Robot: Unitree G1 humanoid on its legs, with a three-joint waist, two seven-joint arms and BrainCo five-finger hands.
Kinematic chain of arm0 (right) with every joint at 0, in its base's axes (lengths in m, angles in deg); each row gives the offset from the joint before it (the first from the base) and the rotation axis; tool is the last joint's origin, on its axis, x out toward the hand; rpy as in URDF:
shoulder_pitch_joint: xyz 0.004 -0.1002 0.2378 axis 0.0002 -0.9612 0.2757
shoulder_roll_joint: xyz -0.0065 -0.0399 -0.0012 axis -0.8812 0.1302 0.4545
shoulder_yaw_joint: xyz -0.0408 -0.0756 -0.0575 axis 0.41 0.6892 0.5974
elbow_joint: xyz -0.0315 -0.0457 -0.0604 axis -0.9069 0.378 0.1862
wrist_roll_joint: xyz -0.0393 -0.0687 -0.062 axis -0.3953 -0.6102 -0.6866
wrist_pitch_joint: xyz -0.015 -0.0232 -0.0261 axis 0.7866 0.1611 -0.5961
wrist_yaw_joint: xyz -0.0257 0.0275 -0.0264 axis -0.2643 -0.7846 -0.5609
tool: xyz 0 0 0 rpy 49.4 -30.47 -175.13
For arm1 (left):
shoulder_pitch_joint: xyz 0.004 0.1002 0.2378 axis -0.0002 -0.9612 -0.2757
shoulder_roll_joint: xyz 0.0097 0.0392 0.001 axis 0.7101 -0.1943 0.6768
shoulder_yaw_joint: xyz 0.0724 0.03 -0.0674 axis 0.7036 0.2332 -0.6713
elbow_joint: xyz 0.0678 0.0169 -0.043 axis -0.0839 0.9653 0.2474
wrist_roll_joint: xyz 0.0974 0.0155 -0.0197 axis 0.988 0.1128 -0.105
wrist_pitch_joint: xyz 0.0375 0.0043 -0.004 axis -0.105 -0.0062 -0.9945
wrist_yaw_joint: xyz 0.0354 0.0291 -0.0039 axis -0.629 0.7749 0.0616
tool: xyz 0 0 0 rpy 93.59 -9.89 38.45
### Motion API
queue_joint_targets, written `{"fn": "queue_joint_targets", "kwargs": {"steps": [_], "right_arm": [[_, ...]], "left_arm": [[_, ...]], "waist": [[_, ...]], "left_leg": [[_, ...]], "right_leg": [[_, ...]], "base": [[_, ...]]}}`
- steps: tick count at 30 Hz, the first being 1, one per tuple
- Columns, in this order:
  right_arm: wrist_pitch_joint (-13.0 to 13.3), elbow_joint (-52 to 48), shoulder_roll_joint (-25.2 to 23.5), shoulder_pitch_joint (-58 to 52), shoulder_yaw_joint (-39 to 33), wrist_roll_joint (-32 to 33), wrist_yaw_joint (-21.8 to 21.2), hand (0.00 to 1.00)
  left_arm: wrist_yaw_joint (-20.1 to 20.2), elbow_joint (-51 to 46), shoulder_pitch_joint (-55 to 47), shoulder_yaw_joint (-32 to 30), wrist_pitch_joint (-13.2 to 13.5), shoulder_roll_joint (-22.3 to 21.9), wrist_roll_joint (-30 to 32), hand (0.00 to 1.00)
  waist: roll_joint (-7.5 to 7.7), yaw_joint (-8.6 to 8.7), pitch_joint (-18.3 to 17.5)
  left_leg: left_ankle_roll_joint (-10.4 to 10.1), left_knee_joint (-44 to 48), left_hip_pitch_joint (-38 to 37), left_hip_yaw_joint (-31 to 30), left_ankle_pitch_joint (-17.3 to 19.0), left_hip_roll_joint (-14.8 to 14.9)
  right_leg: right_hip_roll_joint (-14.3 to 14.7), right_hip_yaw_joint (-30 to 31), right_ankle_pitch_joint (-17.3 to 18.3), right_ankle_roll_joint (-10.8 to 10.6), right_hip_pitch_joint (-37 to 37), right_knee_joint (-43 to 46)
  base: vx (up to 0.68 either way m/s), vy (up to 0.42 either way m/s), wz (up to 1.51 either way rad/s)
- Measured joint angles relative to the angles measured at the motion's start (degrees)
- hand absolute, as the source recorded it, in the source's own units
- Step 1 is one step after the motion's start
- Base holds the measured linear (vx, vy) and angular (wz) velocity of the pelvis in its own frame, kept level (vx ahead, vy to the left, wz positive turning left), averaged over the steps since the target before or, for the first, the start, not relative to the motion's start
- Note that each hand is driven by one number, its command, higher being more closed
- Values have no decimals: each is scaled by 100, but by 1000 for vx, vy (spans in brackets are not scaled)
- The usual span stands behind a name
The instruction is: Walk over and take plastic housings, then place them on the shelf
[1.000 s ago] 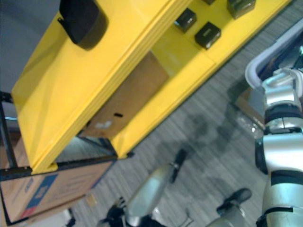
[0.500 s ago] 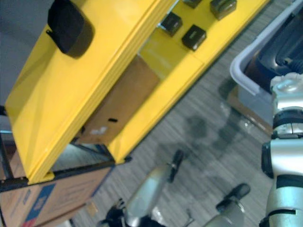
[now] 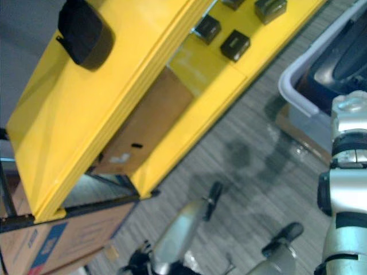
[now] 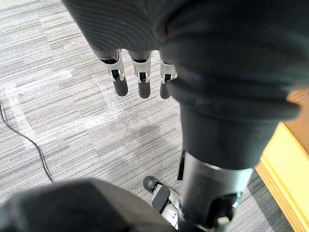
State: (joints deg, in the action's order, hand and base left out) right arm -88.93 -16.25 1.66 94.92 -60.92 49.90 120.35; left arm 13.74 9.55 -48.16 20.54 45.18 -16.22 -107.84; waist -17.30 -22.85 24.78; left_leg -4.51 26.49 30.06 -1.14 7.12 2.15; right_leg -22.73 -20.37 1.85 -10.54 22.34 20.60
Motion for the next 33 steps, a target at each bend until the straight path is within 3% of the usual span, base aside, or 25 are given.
{"fn": "queue_joint_targets", "kwargs": {"steps": [9,15,17,22,27,30,33], "right_arm": [[-568,122,168,-15,4,-661,-505,100],[-1020,228,170,-20,157,-1685,-1141,100],[-1174,284,181,-18,357,-2026,-1320,100],[-1307,411,190,11,454,-2400,-1433,100],[-1334,414,180,146,520,-2640,-1470,100],[-1366,414,174,281,519,-2836,-1468,100],[-1362,413,80,354,518,-2851,-1458,100]], "left_arm": [[0,-3,0,3,-4,-15,-143,0],[-5,-42,-1,0,12,-10,-126,0],[-6,-85,0,-2,131,2,-80,0],[244,-1088,-37,254,466,280,199,0],[226,-1682,-118,628,303,711,188,0],[87,-1962,-127,839,111,968,85,0],[-144,-2225,-187,1040,101,1224,150,0]], "waist": [[-3,1,-2],[-3,-2,-2],[-2,3,-2],[20,18,14],[154,165,114],[242,245,177],[317,373,231]], "left_leg": [[0,-2,-1,-2,0,-6],[0,3,-1,-30,-1,-7],[0,13,-1,-68,-1,-7],[-33,139,4,-145,52,99],[-71,379,13,57,236,389],[-94,416,21,202,286,548],[-112,421,13,327,298,665]], "right_leg": [[-6,-1,0,-1,-2,8],[-5,-37,0,0,-32,10],[1,-86,0,2,-69,4],[175,-180,-42,57,-219,-119],[446,38,-197,106,-204,-339],[621,210,-365,139,-142,-519],[764,341,-462,176,-98,-650]], "base": [[0,0,0],[0,0,1],[0,0,7],[-2,-9,1],[4,6,-35],[4,-1,-42],[-11,-15,-29]]}}
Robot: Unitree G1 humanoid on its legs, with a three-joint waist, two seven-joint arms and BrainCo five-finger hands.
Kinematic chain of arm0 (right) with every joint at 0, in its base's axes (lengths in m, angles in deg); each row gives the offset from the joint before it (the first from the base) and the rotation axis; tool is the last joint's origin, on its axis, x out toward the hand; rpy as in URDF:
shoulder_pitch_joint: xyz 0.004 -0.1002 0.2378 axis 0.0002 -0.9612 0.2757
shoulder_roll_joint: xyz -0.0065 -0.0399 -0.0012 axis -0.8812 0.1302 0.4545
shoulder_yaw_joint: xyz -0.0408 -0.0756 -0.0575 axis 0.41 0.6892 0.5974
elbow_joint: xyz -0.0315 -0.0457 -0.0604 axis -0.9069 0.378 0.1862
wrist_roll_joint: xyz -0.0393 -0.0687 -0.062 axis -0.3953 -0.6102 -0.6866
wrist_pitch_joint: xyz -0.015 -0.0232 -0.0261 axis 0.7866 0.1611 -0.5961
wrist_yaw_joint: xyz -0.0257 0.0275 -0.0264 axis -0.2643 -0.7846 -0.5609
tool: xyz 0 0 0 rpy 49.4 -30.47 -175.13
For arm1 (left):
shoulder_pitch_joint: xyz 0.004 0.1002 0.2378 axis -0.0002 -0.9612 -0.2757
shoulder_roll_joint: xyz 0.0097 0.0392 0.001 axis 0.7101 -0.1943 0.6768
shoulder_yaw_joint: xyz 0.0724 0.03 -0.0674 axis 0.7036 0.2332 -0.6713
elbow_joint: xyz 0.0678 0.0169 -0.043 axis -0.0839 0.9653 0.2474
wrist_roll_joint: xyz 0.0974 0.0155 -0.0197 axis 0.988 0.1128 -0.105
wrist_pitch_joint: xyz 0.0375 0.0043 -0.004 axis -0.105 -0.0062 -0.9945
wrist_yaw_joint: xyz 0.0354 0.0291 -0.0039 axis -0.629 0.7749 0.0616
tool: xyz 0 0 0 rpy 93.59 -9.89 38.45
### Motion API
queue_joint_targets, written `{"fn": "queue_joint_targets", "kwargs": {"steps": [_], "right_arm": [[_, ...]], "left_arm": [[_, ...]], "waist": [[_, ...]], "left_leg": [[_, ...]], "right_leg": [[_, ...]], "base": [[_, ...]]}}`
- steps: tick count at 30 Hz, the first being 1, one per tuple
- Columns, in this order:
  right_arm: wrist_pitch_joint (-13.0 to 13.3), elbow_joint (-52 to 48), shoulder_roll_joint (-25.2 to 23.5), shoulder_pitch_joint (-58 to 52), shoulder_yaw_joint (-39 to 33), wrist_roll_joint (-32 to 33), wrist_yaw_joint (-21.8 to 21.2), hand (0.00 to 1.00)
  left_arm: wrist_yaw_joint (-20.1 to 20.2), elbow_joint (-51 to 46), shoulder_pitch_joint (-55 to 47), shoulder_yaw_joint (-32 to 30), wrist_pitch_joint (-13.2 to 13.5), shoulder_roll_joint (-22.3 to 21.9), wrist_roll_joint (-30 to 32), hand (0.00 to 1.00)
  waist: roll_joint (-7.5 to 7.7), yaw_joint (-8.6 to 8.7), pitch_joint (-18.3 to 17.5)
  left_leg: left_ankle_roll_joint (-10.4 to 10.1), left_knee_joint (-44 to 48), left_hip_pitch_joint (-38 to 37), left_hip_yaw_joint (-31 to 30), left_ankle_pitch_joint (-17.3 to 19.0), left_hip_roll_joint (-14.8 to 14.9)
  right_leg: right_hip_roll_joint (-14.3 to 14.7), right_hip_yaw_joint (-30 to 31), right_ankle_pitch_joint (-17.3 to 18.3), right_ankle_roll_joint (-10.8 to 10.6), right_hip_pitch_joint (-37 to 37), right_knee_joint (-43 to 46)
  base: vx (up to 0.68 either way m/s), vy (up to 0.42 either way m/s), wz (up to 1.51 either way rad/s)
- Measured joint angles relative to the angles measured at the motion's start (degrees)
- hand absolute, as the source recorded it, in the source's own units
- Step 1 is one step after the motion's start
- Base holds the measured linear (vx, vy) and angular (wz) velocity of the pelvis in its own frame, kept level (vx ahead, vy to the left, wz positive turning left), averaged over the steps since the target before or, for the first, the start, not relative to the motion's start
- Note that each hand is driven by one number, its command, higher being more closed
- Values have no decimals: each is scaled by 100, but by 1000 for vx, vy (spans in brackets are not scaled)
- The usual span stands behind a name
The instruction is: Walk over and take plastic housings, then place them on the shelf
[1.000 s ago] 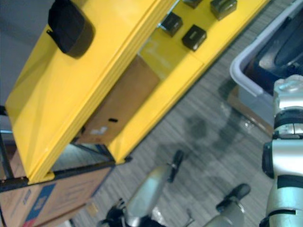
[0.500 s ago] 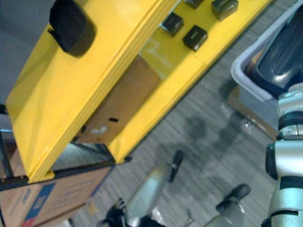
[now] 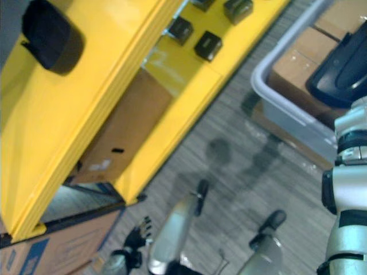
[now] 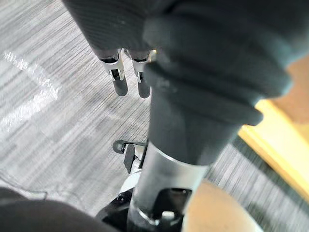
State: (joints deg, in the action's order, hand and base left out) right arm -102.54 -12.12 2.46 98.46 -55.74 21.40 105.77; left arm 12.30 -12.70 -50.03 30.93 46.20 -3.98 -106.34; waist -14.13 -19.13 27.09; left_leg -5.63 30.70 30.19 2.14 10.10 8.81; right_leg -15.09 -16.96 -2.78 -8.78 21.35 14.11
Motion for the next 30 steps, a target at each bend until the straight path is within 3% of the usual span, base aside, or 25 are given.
{"fn": "queue_joint_targets", "kwargs": {"steps": [7,13,15,16,18,20,21,22,26,28,30], "right_arm": [[352,-20,-112,80,123,3,476,100],[831,-108,-178,201,227,-5,981,100],[878,-293,-237,201,227,-7,1120,100],[929,-438,-256,202,230,-13,1198,100],[981,-681,-294,224,277,-63,1286,100],[1096,-971,-392,285,397,-152,1321,100],[1178,-1204,-538,351,425,-248,1340,100],[1277,-1409,-574,408,451,-297,1341,100],[1489,-2138,-574,548,413,-609,1356,100],[1668,-2552,-578,541,337,-758,1358,100],[1807,-2821,-576,513,286,-904,1360,100]], "left_arm": [[-137,-433,11,299,-195,554,293,0],[-18,-1066,134,377,-816,1176,722,0],[41,-1290,265,346,-986,1416,896,0],[75,-1724,440,-27,-985,1442,700,0],[82,-2517,1239,-390,-849,1061,547,0],[113,-3019,2318,-440,-639,604,434,0],[160,-3238,2808,-479,-584,456,360,0],[187,-3291,3120,-468,-617,338,316,0],[165,-3227,3363,-610,-901,288,-122,0],[142,-3073,3539,-663,-1124,288,-356,0],[138,-3043,3740,-669,-1275,291,-544,0]], "waist": [[116,281,82],[226,443,158],[243,498,169],[245,557,171],[249,622,173],[381,773,262],[510,962,336],[567,1096,340],[611,1363,348],[721,1574,363],[862,1669,365]], "left_leg": [[-3,-8,12,40,1,62],[-4,-9,-9,95,1,69],[-12,-20,-15,100,-7,75],[-24,-46,-15,84,-35,72],[-11,-76,-27,92,-80,64],[5,-227,-135,141,-181,30],[-13,-374,-244,176,-254,20],[-25,-498,-343,222,-302,30],[-115,-858,-774,542,-367,164],[-193,-1097,-1078,675,-414,261],[-242,-1272,-1303,796,-452,324]], "right_leg": [[87,79,-73,25,61,-68],[111,141,-125,31,63,-108],[133,150,-137,43,63,-118],[130,147,-148,47,60,-117],[105,149,-182,53,47,-119],[70,154,-244,61,-5,-181],[77,160,-306,80,-78,-286],[96,164,-346,95,-137,-379],[224,355,-420,141,-235,-496],[324,376,-434,160,-345,-508],[369,445,-452,186,-407,-520]], "base": [[-16,6,-9],[-13,23,-4],[-4,9,-2],[-18,2,8],[-38,18,7],[-44,22,-1],[-27,-7,-8],[-9,-15,-21],[47,-35,-38],[71,-49,-25],[66,-24,-25]]}}
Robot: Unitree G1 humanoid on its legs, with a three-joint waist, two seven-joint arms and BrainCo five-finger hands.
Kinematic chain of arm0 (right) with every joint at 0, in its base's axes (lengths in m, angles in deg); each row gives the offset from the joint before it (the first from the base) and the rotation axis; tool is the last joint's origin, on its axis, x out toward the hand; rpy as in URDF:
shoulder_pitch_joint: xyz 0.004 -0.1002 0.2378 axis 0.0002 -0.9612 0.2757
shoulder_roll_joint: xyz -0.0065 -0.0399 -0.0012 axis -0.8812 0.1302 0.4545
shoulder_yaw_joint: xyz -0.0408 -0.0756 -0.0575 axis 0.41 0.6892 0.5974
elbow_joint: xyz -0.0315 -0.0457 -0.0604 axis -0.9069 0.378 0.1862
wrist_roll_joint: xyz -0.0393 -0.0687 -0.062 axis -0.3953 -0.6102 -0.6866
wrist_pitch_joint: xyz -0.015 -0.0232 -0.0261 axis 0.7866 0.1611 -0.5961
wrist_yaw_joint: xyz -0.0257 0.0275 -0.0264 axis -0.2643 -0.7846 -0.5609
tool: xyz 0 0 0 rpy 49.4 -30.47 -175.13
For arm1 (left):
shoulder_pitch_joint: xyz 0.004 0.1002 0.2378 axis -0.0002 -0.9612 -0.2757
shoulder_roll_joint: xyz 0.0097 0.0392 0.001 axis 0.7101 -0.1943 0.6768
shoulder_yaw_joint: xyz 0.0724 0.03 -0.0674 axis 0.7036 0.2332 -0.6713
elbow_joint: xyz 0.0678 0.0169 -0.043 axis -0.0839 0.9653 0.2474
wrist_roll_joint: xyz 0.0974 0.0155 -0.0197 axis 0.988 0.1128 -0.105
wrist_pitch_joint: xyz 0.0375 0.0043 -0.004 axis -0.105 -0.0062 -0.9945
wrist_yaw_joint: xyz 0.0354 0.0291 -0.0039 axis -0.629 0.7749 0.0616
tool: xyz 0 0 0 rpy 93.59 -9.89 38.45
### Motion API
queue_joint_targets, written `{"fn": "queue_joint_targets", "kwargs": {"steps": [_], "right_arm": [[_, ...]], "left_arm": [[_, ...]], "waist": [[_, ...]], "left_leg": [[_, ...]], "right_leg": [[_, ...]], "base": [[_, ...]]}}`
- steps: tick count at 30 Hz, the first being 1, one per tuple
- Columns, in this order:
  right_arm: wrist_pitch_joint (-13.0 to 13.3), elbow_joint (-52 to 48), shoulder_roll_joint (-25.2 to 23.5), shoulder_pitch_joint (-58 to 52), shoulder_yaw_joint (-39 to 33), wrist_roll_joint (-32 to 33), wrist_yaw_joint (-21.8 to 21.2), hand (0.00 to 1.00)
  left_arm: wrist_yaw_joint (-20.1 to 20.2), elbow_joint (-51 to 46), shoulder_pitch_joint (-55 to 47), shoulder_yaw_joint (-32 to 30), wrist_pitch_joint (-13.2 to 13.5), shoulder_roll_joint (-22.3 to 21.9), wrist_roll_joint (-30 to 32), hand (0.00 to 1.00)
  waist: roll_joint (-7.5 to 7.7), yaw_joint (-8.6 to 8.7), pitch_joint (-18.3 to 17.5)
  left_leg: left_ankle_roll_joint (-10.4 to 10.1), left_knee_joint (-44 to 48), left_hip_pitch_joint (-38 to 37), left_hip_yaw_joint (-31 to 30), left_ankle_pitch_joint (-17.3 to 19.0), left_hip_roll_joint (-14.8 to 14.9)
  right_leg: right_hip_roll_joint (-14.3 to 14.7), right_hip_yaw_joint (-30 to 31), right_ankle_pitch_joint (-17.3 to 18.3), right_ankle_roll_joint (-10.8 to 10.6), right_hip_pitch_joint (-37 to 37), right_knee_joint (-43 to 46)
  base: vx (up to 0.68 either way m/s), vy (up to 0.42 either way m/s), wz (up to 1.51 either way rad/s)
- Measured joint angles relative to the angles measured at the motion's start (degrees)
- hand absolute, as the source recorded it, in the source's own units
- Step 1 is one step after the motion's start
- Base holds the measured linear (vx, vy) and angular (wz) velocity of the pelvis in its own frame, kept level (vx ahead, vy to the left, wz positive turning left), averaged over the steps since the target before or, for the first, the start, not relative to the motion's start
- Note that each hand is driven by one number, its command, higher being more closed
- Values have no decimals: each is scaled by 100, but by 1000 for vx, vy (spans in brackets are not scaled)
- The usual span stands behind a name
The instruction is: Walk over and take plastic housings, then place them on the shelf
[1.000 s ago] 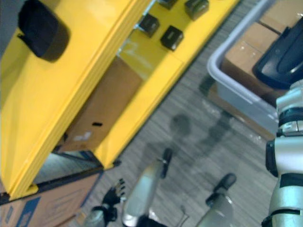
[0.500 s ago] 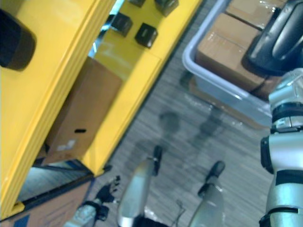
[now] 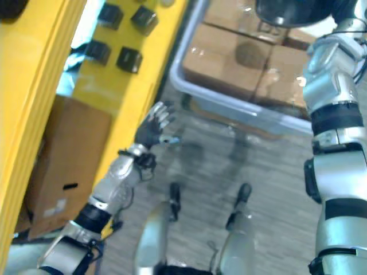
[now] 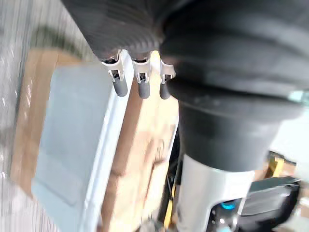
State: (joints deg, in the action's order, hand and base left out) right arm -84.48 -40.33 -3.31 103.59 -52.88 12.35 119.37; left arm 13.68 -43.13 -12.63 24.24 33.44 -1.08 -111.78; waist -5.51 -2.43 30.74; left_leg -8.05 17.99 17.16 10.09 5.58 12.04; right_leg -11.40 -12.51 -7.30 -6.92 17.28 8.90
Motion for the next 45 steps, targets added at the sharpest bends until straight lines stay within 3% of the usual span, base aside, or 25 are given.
{"fn": "queue_joint_targets", "kwargs": {"steps": [3,8,12,15,19,27,30,36,45], "right_arm": [[271,-595,-3,-271,-83,-198,1,100],[733,-1175,-224,-738,-83,-501,12,100],[919,-1321,-359,-1050,-79,-766,-10,100],[1034,-1335,-581,-1290,-77,-1034,-20,100],[1054,-1502,-810,-1544,-60,-1251,-31,100],[1073,-1503,-1051,-1683,111,-1402,-134,100],[1118,-1497,-1131,-1719,217,-1522,-155,100],[1161,-1470,-1335,-1851,441,-1577,-263,100],[1314,-1457,-1513,-1851,695,-1623,-305,100]], "left_arm": [[-41,51,401,-17,-228,-7,-219,0],[-426,155,731,-61,-394,-25,-239,0],[-813,421,892,-85,-416,-155,-177,0],[-1288,566,972,-104,-359,-266,-9,0],[-1613,805,1124,-196,17,-376,20,0],[-1673,1004,1389,-537,688,-517,-440,0],[-1649,1029,1446,-594,723,-547,-510,0],[-1387,1223,1606,-588,803,-651,-1354,0],[-1331,1281,1795,-467,801,-711,-1608,0]], "waist": [[177,177,-30],[393,285,-135],[424,316,-152],[481,319,-184],[636,320,-269],[734,313,-324],[751,316,-334],[854,311,-394],[854,318,-394]], "left_leg": [[-57,-185,-295,55,-35,52],[-77,-309,-523,271,-47,77],[-98,-368,-611,280,-86,70],[-122,-389,-704,294,-99,85],[-150,-514,-703,284,-211,93],[-135,-549,-661,245,-300,69],[-137,-550,-642,208,-313,69],[-139,-566,-599,155,-341,57],[-136,-570,-596,156,-346,49]], "right_leg": [[77,18,-7,10,-233,-120],[159,161,-60,79,-345,-264],[171,164,-69,88,-437,-330],[228,171,-104,116,-550,-419],[261,160,-122,140,-549,-508],[264,132,-245,162,-606,-676],[272,90,-277,162,-650,-744],[267,19,-289,170,-647,-763],[260,20,-290,171,-637,-764]], "base": [[58,-22,-13],[14,-5,-14],[-2,0,-3],[-19,2,-4],[-34,-15,0],[-39,13,2],[-23,19,8],[-2,8,4],[0,0,0]]}}
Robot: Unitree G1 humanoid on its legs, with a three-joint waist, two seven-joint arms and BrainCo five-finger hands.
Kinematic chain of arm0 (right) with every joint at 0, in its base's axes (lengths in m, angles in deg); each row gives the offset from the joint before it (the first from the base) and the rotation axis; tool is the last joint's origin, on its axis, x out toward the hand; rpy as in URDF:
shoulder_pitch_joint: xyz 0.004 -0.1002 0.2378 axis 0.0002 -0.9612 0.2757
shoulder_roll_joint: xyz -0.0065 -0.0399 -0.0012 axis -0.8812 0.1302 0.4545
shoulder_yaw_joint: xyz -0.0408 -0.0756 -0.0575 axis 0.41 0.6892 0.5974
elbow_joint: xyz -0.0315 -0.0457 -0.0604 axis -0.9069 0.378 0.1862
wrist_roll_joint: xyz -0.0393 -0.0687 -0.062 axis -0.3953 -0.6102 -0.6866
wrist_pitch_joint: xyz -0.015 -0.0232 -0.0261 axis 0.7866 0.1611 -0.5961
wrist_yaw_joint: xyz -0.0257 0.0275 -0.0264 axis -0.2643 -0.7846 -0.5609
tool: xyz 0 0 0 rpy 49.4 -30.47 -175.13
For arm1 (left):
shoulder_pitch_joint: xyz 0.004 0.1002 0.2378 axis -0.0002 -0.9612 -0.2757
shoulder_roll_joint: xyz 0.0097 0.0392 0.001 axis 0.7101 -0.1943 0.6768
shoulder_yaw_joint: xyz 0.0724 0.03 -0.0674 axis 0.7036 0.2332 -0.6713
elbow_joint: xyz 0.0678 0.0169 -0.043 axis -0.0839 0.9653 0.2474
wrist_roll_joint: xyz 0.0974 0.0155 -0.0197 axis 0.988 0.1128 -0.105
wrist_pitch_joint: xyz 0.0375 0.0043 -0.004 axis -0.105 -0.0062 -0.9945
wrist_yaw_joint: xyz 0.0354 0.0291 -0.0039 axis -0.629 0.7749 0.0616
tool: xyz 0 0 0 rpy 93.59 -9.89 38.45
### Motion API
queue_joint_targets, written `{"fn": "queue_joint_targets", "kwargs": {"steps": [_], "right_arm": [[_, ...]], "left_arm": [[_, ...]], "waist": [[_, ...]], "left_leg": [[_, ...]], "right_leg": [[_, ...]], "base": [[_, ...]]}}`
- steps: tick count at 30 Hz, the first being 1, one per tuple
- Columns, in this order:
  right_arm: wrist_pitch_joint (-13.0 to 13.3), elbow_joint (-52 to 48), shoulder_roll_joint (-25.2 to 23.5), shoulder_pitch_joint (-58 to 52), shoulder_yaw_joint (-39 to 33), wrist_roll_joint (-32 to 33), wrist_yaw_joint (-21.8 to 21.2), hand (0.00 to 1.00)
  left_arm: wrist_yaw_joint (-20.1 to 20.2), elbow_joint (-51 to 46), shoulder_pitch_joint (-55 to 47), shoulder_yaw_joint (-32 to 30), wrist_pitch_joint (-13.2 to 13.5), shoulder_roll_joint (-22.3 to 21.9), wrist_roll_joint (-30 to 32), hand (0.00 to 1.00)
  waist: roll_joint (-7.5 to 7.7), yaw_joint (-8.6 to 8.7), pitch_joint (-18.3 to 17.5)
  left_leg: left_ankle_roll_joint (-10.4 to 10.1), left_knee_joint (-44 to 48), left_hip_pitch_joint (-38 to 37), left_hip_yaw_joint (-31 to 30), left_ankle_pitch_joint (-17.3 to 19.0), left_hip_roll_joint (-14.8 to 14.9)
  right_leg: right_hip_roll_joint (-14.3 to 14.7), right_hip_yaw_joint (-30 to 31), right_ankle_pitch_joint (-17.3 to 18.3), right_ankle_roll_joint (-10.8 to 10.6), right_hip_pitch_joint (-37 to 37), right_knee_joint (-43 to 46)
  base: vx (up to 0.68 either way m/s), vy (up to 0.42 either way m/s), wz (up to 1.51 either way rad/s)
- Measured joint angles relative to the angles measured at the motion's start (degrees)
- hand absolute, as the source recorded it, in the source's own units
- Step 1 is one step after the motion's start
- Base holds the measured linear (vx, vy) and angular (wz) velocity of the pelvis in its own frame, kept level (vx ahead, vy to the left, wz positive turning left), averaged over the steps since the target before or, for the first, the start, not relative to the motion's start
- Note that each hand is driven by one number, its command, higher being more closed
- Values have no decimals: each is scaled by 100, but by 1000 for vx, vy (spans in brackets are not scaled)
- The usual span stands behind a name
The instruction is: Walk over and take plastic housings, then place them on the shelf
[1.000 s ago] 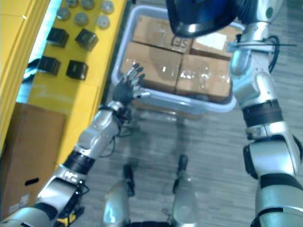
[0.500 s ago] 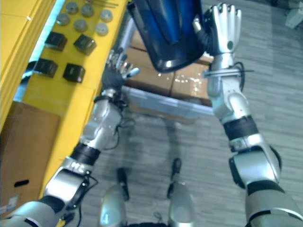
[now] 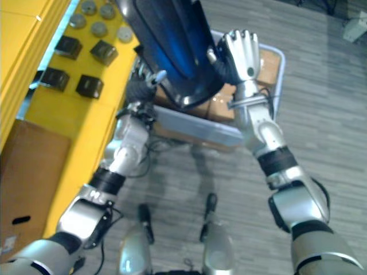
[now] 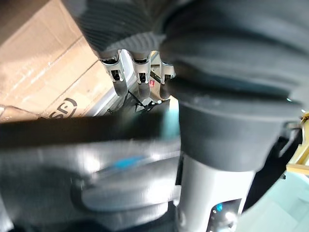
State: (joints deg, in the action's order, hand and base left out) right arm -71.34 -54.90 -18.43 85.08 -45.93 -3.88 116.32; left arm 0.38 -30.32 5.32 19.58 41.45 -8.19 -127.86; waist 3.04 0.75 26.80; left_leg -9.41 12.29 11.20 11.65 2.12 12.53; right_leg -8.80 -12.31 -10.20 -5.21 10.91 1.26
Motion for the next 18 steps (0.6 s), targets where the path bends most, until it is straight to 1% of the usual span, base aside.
{"fn": "queue_joint_targets", "kwargs": {"steps": [2,3,5,8,10,12,15,17,18], "right_arm": [[69,1,-59,-9,25,-8,1,100],[74,2,-59,-14,25,-9,1,100],[168,1,-87,-61,36,-10,5,100],[199,-1,-149,-169,13,-9,28,100],[214,-2,-211,-256,0,-3,52,100],[214,-14,-253,-327,-22,10,54,100],[233,-254,-283,-492,-19,48,116,100],[305,-413,-331,-610,-21,56,183,100],[309,-514,-370,-682,-29,61,225,100]], "left_arm": [[-8,26,0,35,1,-25,0,0],[-9,65,1,36,5,-42,0,100],[-51,195,1,99,3,-35,1,100],[-172,200,0,109,27,-38,22,100],[-298,202,0,127,126,-42,69,100],[-320,222,0,141,178,-45,101,100],[-366,362,-2,136,345,-103,230,100],[-471,383,-10,118,412,-120,313,100],[-473,381,-45,118,516,-120,352,100]], "waist": [[0,-1,0],[0,-2,0],[0,-4,0],[0,-10,0],[0,-12,0],[0,-11,0],[0,-12,0],[0,-11,0],[0,-11,0]], "left_leg": [[0,0,12,-1,-4,-2],[1,-1,15,-3,-7,-3],[2,-1,20,-4,-7,-5],[3,0,32,-8,-8,-6],[3,0,32,-7,-8,-7],[3,0,29,-7,-8,-6],[3,0,3,-3,-8,-6],[3,0,-11,0,-8,-6],[3,1,-16,0,-8,-6]], "right_leg": [[-1,-1,0,0,11,0],[-1,-1,0,0,11,0],[-3,-1,-1,1,16,0],[-3,-2,-1,2,24,0],[-4,-2,-2,2,24,-2],[-3,0,-3,4,24,-2],[-2,7,-5,7,7,-2],[-1,14,-6,8,-1,-3],[0,17,-11,14,-5,-6]], "base": [[0,0,0],[0,0,0],[0,0,0],[0,0,0],[0,0,0],[0,0,0],[0,0,0],[0,0,0],[0,0,0]]}}
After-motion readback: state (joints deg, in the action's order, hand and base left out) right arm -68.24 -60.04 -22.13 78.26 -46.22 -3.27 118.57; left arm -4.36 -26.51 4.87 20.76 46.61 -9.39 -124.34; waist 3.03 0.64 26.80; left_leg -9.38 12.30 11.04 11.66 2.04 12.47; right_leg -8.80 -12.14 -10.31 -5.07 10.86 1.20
